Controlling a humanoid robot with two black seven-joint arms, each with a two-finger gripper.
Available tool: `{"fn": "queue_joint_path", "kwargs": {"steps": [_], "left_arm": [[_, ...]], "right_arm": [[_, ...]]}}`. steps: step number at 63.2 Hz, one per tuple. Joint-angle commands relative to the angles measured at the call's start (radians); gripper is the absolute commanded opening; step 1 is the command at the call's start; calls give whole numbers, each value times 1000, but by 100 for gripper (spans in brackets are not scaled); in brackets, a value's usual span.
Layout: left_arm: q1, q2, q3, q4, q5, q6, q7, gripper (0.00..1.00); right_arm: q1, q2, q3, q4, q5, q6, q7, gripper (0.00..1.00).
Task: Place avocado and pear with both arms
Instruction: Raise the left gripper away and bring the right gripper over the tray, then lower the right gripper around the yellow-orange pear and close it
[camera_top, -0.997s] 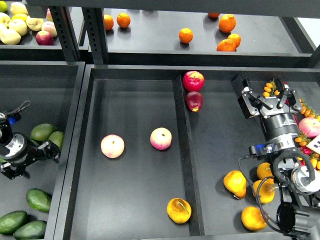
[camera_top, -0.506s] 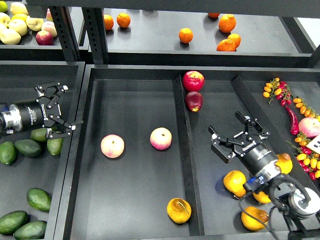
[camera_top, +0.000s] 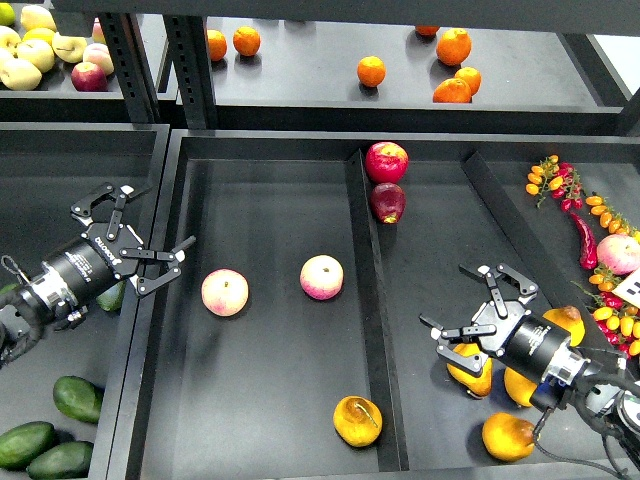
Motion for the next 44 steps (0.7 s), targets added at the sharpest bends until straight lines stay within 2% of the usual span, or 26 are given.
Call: {"fn": "queue_joint_path", "kwargs": {"steps": [1, 17, 25, 44], "left_arm": [[45, -23, -32, -20, 1, 0, 0, 99], [61, -23, -91, -26, 1, 0, 0, 99], [91, -23, -123, -27, 1, 0, 0, 99], [111, -23, -126, -37, 1, 0, 0, 99]], "right_arm": [[90, -43, -124, 0, 0, 0, 0, 100], [285, -46, -414, -17, -32, 0, 0, 100], [365, -2, -549, -61, -92, 0, 0, 100], [362, 117, -575, -166, -107, -6, 0, 100]]}}
